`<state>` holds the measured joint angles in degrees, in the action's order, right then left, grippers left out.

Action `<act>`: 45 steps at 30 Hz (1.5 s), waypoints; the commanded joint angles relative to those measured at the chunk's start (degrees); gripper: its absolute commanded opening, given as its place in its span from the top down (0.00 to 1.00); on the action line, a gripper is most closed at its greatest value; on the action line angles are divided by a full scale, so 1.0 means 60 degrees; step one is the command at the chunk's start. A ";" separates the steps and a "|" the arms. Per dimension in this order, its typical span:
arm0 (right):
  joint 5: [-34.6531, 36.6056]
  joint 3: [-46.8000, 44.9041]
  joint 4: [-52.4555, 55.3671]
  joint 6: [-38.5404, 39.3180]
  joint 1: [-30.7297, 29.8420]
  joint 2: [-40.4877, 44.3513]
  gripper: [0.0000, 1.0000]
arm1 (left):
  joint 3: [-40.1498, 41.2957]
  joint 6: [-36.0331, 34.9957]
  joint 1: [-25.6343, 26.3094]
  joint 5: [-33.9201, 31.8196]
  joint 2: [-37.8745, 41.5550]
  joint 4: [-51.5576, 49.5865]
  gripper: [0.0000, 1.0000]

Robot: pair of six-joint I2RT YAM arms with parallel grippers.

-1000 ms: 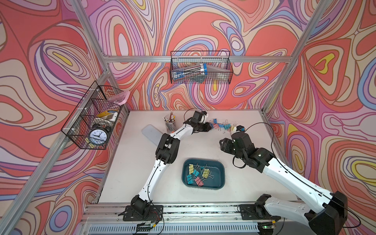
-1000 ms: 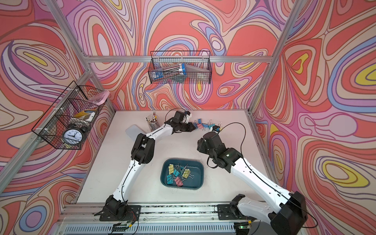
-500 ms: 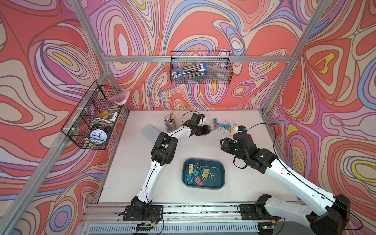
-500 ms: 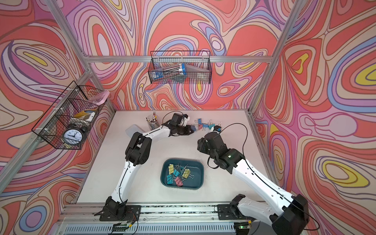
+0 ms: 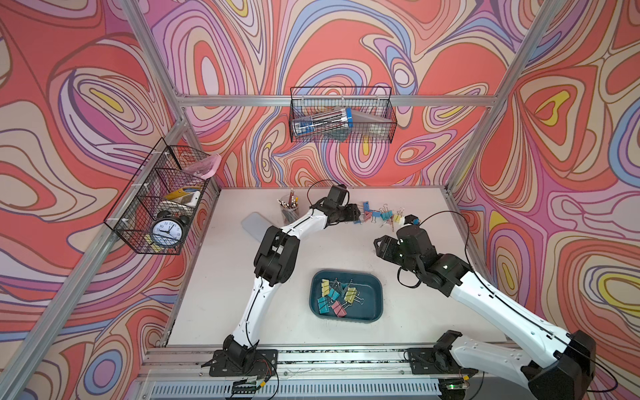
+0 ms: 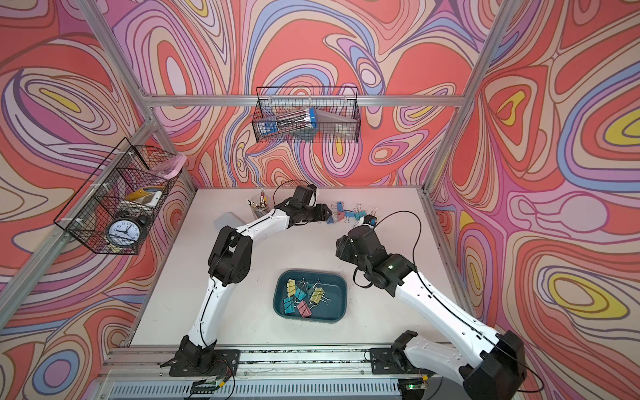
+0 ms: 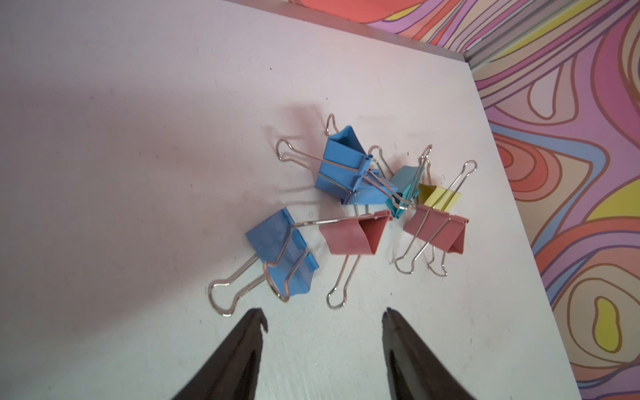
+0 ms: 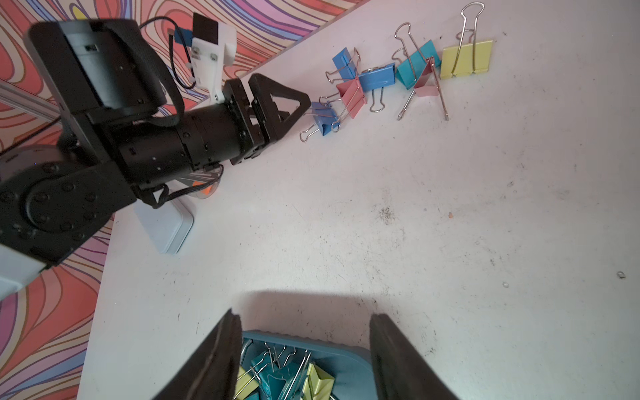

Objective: Put the binder clips in the storage box
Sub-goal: Pick up the binder clip at the center of the board.

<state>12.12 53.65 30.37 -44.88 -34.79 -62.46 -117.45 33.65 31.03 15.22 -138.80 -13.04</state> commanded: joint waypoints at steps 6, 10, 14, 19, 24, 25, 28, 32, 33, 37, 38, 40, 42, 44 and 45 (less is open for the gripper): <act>0.0232 -0.0019 0.0144 0.0124 0.0043 0.0316 0.40 | -0.2090 0.0358 -0.0137 -0.0071 -0.1465 -0.1690 0.66; 0.0248 -0.0063 0.0140 0.0118 0.0055 0.0332 0.40 | -0.2079 0.0337 -0.0165 0.0096 -0.1476 -0.1869 0.63; 0.0150 -0.0079 0.0031 0.0112 0.0055 0.0258 0.40 | -0.1980 0.0254 -0.0176 -0.0169 -0.1453 -0.2146 0.44; 0.0143 -0.0105 -0.0006 0.0079 0.0055 0.0243 0.40 | -0.1951 0.0417 -0.0190 0.0234 -0.1461 -0.2020 0.62; 0.0142 -0.0136 0.0031 0.0021 0.0051 0.0272 0.39 | -0.1984 0.0947 -0.0190 0.1002 -0.1504 -0.1999 0.72; 0.0137 -0.0152 0.0008 0.0011 0.0055 0.0273 0.39 | -0.1982 0.1042 -0.0201 0.1069 -0.1519 -0.2062 0.73; 0.0140 -0.0152 0.0022 0.0009 0.0052 0.0298 0.40 | -0.2002 0.1363 -0.0280 0.1359 -0.1598 -0.2225 0.73; 0.0176 -0.0151 0.0032 -0.0005 0.0055 0.0318 0.40 | -0.1995 0.1527 -0.0392 0.1528 -0.1637 -0.2439 0.92; 0.0157 -0.0139 0.0024 -0.0013 0.0055 0.0317 0.40 | -0.1993 0.1498 -0.0394 0.1536 -0.1611 -0.2477 0.94; 0.0137 -0.0149 0.0036 -0.0047 0.0046 0.0302 0.40 | -0.1997 0.1398 -0.0410 0.1699 -0.1388 -0.2684 1.00; 0.0124 -0.0152 0.0029 -0.0049 0.0054 0.0309 0.40 | -0.1985 0.1360 -0.0408 0.1737 -0.1314 -0.2775 1.00; 0.0121 -0.0132 0.0028 -0.0063 0.0048 0.0323 0.40 | -0.1852 0.1189 -0.0402 0.1830 -0.0996 -0.2982 1.00; 0.0138 -0.0133 0.0050 -0.0067 0.0048 0.0371 0.40 | -0.1376 0.1044 -0.0404 0.1864 -0.0491 -0.3009 1.00; 0.0177 -0.0123 0.0059 -0.0063 0.0054 0.0415 0.39 | -0.0691 0.0915 -0.0382 0.1863 0.0202 -0.2939 1.00; 0.0180 -0.0122 0.0054 -0.0060 0.0048 0.0419 0.38 | -0.0359 0.0812 -0.0379 0.1880 0.0619 -0.2936 1.00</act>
<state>12.60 53.32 30.65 -45.08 -34.79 -61.12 -122.69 41.04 28.82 25.80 -142.10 -27.77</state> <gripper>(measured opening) 0.611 0.062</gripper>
